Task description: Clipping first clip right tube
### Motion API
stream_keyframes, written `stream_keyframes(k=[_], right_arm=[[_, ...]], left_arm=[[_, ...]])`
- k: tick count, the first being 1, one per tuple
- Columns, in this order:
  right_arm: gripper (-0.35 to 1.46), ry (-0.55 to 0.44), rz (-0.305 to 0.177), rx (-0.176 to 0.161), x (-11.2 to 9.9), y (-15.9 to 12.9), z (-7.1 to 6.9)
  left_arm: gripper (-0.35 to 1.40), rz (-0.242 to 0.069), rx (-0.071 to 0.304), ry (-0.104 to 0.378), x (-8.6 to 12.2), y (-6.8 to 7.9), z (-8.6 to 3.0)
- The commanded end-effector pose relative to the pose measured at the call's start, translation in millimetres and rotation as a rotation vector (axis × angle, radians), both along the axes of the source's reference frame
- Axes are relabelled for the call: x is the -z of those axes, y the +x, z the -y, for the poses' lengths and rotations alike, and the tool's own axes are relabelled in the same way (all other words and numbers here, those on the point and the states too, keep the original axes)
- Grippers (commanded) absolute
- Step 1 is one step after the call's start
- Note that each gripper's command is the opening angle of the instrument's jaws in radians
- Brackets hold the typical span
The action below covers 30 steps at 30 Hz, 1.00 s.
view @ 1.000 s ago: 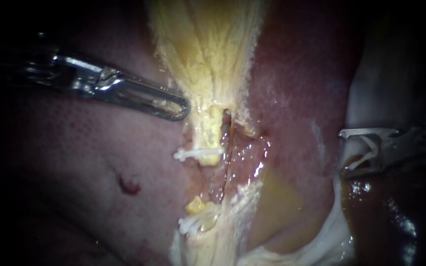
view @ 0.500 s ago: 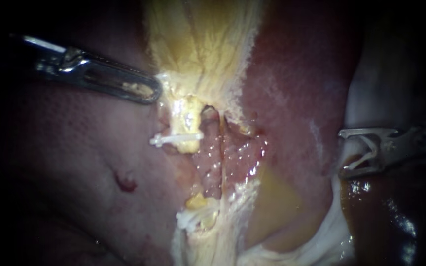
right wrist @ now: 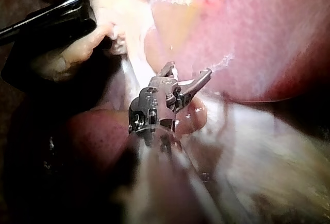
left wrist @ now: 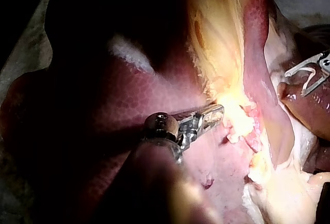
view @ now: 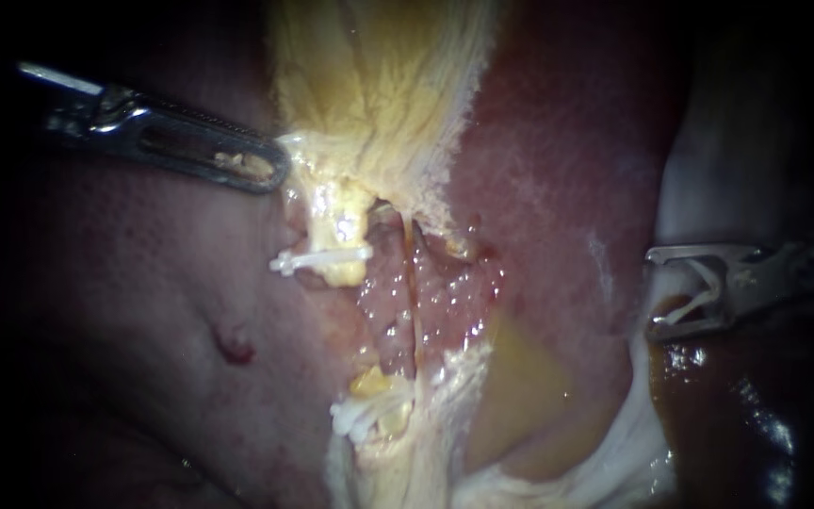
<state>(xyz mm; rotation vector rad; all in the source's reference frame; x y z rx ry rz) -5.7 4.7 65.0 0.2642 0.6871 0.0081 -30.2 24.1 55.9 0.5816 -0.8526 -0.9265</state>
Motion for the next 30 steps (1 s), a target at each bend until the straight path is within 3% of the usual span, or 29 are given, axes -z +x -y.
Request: stream_keyframes(k=[1, 7, 11, 23, 30], right_arm=[[0.50, 0.007, -0.022, -0.005, 0.0, 0.1, 0.0], [0.50, 0.038, -0.077, -0.020, 0.5, 1.5, 0.3], [0.50, 0.093, -0.138, -0.027, 0.7, 2.5, 0.4], [0.50, 0.233, -0.277, -0.114, 0.5, 6.3, 0.5], [0.50, 0.313, -0.336, -0.143, 0.0, 8.4, 1.1]], left_arm=[[-0.35, 0.001, -0.001, 0.000, 0.0, 0.0, 0.0], [-0.35, 0.000, -0.001, 0.000, 0.0, 0.0, 0.0], [-0.35, 0.000, -0.001, 0.000, 0.0, 0.0, 0.0], [-0.35, 0.000, -0.001, 0.000, 0.0, 0.0, 0.0], [-0.35, 0.000, 0.000, 0.000, 0.0, 0.0, 0.0]])
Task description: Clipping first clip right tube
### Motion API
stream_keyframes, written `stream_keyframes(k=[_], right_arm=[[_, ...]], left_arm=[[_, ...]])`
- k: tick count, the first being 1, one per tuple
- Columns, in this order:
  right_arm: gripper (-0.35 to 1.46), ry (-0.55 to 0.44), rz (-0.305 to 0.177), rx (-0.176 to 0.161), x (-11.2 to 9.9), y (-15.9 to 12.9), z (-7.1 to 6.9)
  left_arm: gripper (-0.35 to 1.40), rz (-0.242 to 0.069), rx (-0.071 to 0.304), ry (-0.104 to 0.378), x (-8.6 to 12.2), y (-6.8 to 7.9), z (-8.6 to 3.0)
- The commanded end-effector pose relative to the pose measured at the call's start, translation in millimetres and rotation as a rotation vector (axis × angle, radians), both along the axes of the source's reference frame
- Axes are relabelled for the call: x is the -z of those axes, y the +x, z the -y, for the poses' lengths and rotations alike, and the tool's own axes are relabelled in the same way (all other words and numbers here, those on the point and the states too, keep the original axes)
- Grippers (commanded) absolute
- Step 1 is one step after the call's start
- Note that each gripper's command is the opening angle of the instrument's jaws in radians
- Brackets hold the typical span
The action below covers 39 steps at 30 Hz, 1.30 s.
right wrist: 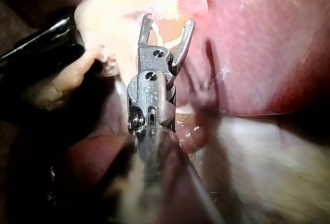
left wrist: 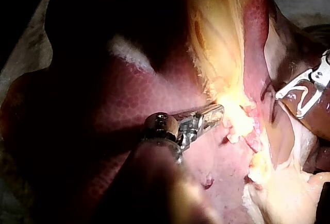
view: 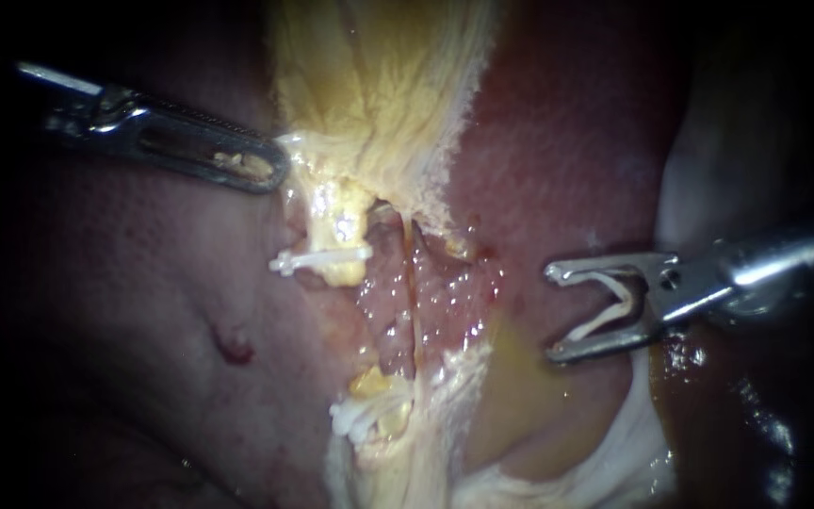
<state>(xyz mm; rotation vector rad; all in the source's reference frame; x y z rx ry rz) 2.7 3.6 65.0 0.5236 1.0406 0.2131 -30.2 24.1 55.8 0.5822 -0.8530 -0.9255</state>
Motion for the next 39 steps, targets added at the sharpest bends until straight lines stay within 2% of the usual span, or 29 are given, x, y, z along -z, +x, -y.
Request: stream_keyframes(k=[1, 5, 9, 15, 24, 32, 39], right_arm=[[0.50, 0.015, -0.001, -0.006, -0.1, 0.3, 0.0], [0.49, 0.090, -0.015, -0.011, -0.8, 1.7, 0.5], [0.49, 0.122, -0.013, -0.009, -1.9, 3.1, 1.4], [0.49, 0.187, -0.027, -0.025, -3.9, 5.2, 2.3], [0.49, 0.238, -0.032, -0.040, -6.6, 7.3, 2.7], [0.49, 0.273, -0.043, -0.034, -9.0, 9.1, 3.0], [0.49, 0.297, -0.065, -0.042, -9.8, 10.5, 2.9]], left_arm=[[-0.35, 0.000, 0.000, 0.000, 0.0, 0.0, 0.0], [-0.35, 0.000, 0.000, 0.000, 0.0, 0.0, 0.0], [-0.35, 0.000, 0.001, 0.000, 0.0, -0.1, 0.0], [-0.35, -0.001, 0.001, 0.000, 0.0, -0.1, 0.0], [-0.35, 0.000, 0.001, 0.000, 0.0, -0.1, 0.0], [-0.35, -0.001, 0.001, 0.000, -0.1, -0.1, 0.0], [-0.35, -0.001, 0.001, 0.000, -0.1, -0.2, -0.1]])
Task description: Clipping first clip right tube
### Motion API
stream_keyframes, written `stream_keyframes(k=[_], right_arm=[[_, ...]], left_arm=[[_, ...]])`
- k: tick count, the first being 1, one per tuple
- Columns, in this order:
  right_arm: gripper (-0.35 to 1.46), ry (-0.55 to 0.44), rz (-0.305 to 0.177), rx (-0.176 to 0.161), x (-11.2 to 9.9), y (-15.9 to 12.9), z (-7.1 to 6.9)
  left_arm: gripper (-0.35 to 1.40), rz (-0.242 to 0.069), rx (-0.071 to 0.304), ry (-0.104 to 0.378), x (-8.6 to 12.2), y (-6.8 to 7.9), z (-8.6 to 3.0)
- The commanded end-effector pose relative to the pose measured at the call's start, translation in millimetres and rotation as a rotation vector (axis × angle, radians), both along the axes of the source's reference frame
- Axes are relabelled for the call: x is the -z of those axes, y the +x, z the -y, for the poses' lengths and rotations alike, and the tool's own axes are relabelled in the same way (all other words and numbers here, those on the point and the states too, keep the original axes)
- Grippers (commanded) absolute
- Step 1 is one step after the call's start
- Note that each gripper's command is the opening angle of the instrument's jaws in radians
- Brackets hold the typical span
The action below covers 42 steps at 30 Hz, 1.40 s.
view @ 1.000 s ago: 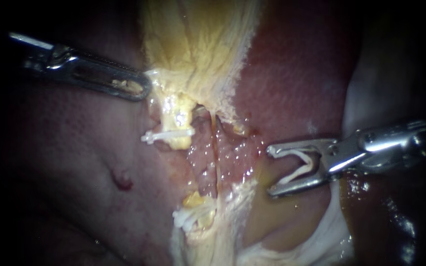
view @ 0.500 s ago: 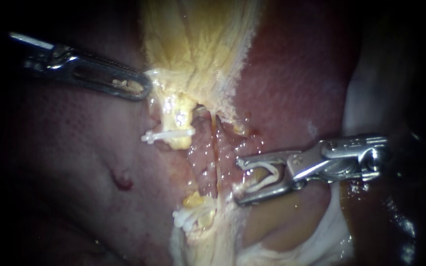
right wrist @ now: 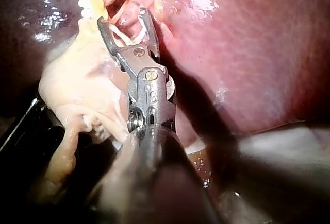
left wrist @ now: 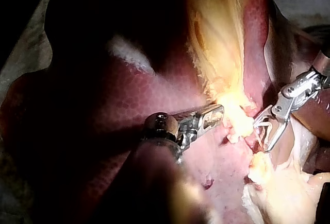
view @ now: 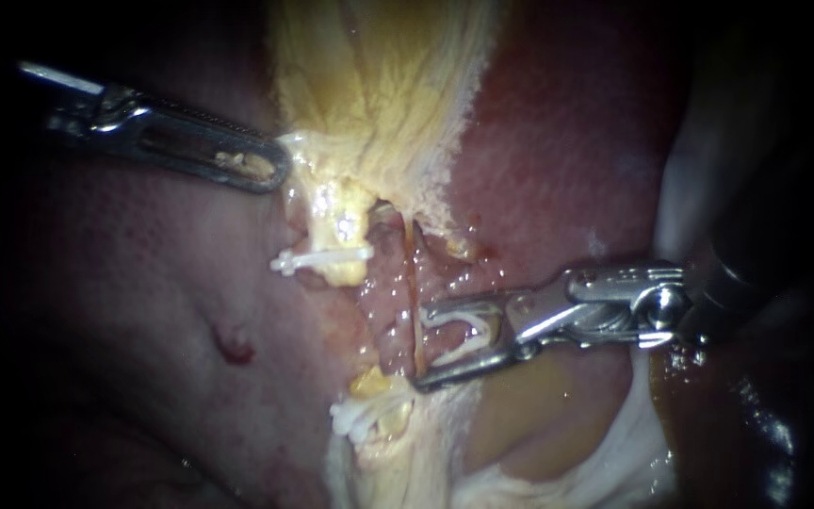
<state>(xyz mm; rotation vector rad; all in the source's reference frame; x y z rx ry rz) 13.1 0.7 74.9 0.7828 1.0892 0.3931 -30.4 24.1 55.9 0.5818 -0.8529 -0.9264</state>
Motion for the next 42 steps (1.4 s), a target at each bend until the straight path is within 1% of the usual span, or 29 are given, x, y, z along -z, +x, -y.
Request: stream_keyframes(k=[1, 6, 8, 13, 20, 22, 26, 30, 34, 40, 42], right_arm=[[0.49, 0.005, -0.005, -0.003, 0.0, 0.1, 0.0], [0.49, 0.029, -0.018, -0.010, -0.2, 1.0, 0.0], [0.49, 0.053, -0.035, -0.016, -0.4, 1.3, 0.0], [0.49, 0.080, -0.065, -0.015, -0.7, 1.9, 0.3], [0.49, 0.105, -0.079, -0.031, -0.8, 2.1, 0.3], [0.49, 0.110, -0.076, -0.035, -0.8, 2.1, 0.3], [0.49, 0.131, -0.099, -0.033, -0.5, 2.1, 0.3], [0.48, 0.171, -0.131, -0.028, 0.3, 1.9, 0.5], [0.48, 0.220, -0.174, -0.021, 1.6, 2.2, 0.9], [0.48, 0.250, -0.236, -0.002, 3.7, 2.5, 1.1], [0.48, 0.261, -0.250, -0.002, 4.3, 2.5, 1.1]], left_arm=[[-0.35, 0.000, 0.000, 0.000, 0.0, 0.0, 0.0], [-0.35, 0.000, 0.000, 0.000, 0.0, -0.1, 0.0], [-0.35, 0.000, 0.000, 0.000, 0.0, -0.1, 0.0], [-0.35, 0.000, 0.000, 0.000, 0.0, -0.1, 0.0], [-0.35, -0.001, 0.001, 0.000, -0.1, -0.1, -0.1], [-0.35, -0.001, 0.001, 0.000, -0.1, -0.1, -0.1], [-0.35, -0.001, 0.001, 0.000, -0.1, -0.1, -0.1], [-0.35, -0.001, 0.001, 0.000, -0.1, -0.1, -0.1], [-0.35, -0.001, 0.001, 0.000, -0.2, -0.1, -0.1], [-0.35, -0.001, 0.001, 0.000, -0.2, -0.1, -0.1], [-0.35, -0.001, 0.001, 0.000, -0.2, -0.1, -0.1]])
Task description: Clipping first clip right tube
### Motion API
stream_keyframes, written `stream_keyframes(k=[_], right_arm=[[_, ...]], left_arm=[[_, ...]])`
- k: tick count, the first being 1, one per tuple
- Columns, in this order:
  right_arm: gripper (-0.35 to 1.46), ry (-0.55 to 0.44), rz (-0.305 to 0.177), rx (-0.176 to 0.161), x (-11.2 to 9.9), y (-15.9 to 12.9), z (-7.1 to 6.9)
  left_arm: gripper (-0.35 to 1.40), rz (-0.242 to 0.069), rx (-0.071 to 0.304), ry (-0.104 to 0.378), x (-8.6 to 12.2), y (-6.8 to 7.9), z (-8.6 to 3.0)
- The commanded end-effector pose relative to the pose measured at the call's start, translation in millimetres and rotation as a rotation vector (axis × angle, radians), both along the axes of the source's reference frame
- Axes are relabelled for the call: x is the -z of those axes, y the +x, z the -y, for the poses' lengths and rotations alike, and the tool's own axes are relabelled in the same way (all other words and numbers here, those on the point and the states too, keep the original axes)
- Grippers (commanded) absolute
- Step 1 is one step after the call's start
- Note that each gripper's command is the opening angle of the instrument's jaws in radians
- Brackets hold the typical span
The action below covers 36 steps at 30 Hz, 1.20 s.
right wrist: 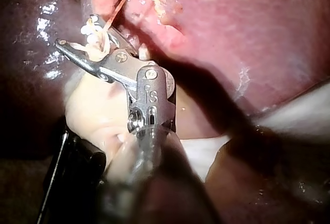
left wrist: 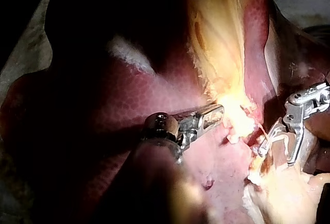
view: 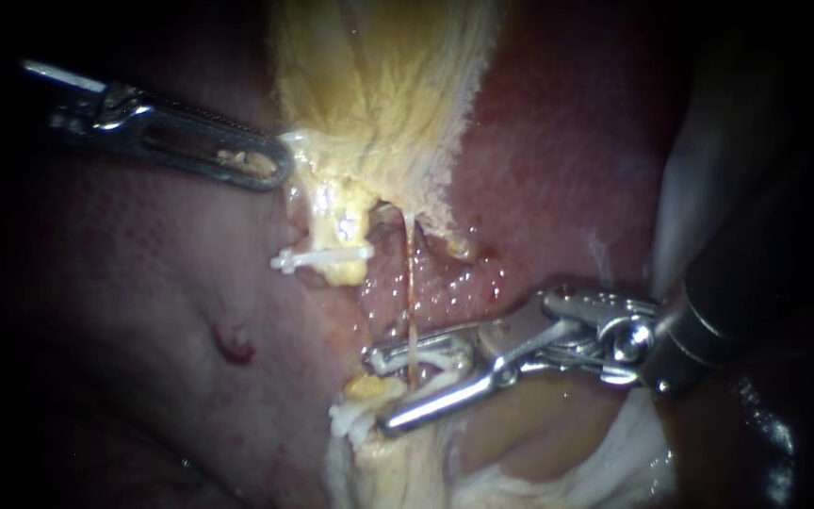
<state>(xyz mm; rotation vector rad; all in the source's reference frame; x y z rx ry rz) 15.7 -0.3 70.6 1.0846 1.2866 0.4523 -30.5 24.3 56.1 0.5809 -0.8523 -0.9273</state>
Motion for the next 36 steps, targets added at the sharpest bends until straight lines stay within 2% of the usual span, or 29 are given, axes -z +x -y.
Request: stream_keyframes(k=[1, 7, 16, 20, 22, 26, 36], right_arm=[[0.48, 0.004, -0.011, -0.001, 0.4, 0.0, 0.0], [0.48, 0.030, -0.028, -0.003, 1.4, 0.2, 0.2], [0.42, 0.036, -0.026, -0.001, 1.2, -0.1, 0.1], [0.23, 0.036, -0.027, 0.001, 0.7, -0.6, -0.2], [0.08, 0.035, -0.026, -0.002, 0.3, -0.9, -0.4], [-0.35, 0.041, -0.025, 0.001, -0.4, -1.4, -0.8], [-0.35, 0.094, -0.002, 0.011, -0.6, -1.7, -0.9]], left_arm=[[-0.35, 0.000, 0.000, 0.000, 0.0, 0.0, 0.0], [-0.35, 0.000, 0.000, 0.000, 0.0, 0.0, 0.0], [-0.35, 0.000, 0.000, 0.000, 0.0, 0.0, 0.0], [-0.35, 0.000, 0.000, 0.000, 0.0, 0.0, 0.0], [-0.35, 0.000, 0.000, 0.000, 0.0, 0.0, 0.0], [-0.35, 0.000, 0.000, 0.000, 0.0, -0.1, 0.0], [-0.35, 0.000, 0.000, 0.000, 0.0, -0.1, 0.0]])
